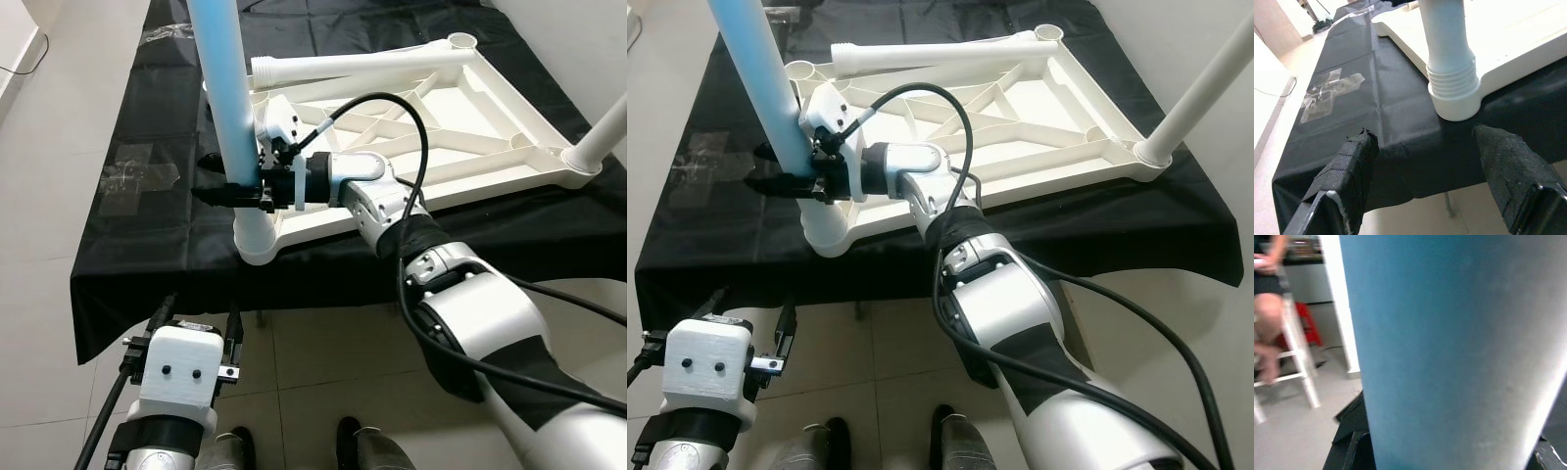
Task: Building children table
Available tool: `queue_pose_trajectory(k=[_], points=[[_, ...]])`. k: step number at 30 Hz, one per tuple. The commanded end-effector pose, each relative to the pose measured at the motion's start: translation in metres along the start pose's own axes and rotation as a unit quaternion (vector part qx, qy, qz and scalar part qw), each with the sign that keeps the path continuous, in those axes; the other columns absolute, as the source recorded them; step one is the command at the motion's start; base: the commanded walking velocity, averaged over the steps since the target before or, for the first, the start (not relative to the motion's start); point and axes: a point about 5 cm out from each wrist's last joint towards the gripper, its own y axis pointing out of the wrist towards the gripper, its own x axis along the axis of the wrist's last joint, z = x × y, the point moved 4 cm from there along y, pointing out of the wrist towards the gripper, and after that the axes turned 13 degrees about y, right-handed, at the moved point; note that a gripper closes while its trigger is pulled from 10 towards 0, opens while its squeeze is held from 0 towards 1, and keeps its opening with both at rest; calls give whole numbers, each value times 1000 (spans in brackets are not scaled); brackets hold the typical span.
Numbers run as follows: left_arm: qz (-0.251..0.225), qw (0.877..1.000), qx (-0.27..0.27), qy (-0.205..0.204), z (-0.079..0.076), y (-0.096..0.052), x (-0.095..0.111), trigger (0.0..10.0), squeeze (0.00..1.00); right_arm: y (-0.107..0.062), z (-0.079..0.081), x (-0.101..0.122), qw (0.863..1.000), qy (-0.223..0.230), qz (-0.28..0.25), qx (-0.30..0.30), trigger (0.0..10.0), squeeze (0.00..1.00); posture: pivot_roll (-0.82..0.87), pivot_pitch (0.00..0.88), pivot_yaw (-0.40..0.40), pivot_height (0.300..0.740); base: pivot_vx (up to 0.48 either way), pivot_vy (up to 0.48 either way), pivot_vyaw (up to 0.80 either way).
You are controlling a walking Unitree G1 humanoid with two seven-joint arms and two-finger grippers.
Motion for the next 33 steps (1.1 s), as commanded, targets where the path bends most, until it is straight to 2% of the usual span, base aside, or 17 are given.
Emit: queue_pose_trajectory(k=[1, 3, 6, 8, 10, 13, 14, 17, 19, 20, 21, 22, 23, 30, 31, 33], points=[[10, 1000, -23, -9, -12, -2, -3, 10000, 0, -15, -16, -47, 993, 60, 52, -83, 10000, 0, 175, 329, -44, 740, 0, 0, 0], [9, 1000, -23, -9, -12, -2, -3, 10000, 0, -15, -18, -46, 993, 59, 50, -94, 10000, 0, 175, 329, -44, 740, 0, 0, 0], [9, 1000, -19, -7, -11, 0, -3, 10000, 0, -25, -36, -52, 977, 64, 53, -195, 10000, 0, 175, 329, -44, 740, 0, 0, 0], [8, 1000, -18, -6, -10, 0, -3, 10000, 0, -32, -45, -54, 967, 60, 52, -242, 10000, 0, 175, 329, -44, 740, 0, 0, 0], [8, 1000, -18, -6, -10, 0, -3, 10000, 0, -34, -47, -55, 965, 57, 52, -252, 10000, 0, 175, 329, -44, 740, 0, 0, 0], [8, 1000, -18, -4, -9, 1, -4, 10000, 0, -44, -57, -54, 948, 68, 28, -309, 10000, 0, 177, 326, -40, 740, 0, 0, 0], [8, 1000, -18, -4, -9, 1, -4, 10000, 0, -44, -57, -54, 948, 68, 28, -309, 10000, 0, 177, 326, -40, 740, 0, 0, 0], [9, 1000, -18, -3, -9, 1, -5, 10000, 0, -56, -69, -54, 919, 83, -1, -385, 10000, 0, 174, 321, -39, 740, 0, 0, 0], [9, 1000, -18, -3, -9, 1, -5, 10000, 0, -57, -70, -54, 914, 83, -4, -397, 10000, 0, 174, 321, -39, 740, 0, 0, 0], [8, 1000, -19, -3, -10, 1, -5, 10000, 0, -62, -74, -55, 899, 85, -11, -430, 10000, 0, 172, 317, -36, 740, 0, 0, 0], [8, 1000, -19, -3, -10, 1, -5, 10000, 0, -68, -78, -57, 875, 98, -28, -473, 10000, 0, 171, 313, -32, 740, 0, 0, 0], [8, 1000, -19, -3, -10, 1, -5, 10000, 0, -68, -78, -57, 875, 98, -28, -473, 10000, 0, 171, 313, -32, 740, 0, 0, 0], [7, 1000, -20, -3, -11, 2, -5, 10000, 0, -72, -79, -59, 857, 108, -39, -502, 10000, 0, 171, 313, -32, 740, 0, 0, 0], [7, 1000, -20, -3, -11, 2, -5, 10000, 0, -72, -79, -59, 857, 108, -39, -502, 10000, 0, 171, 313, -32, 740, 0, 0, 0], [6, 1000, -21, -4, -11, 2, -4, 10000, 0, -74, -80, -61, 836, 115, -51, -533, 10000, 0, 171, 311, -29, 740, 0, 0, 0], [5, 1000, -21, -3, -11, 3, -5, 10000, 0, -72, -74, -66, 754, 140, -74, -638, 10000, 0, 170, 300, -29, 740, 0, 0, 0]])
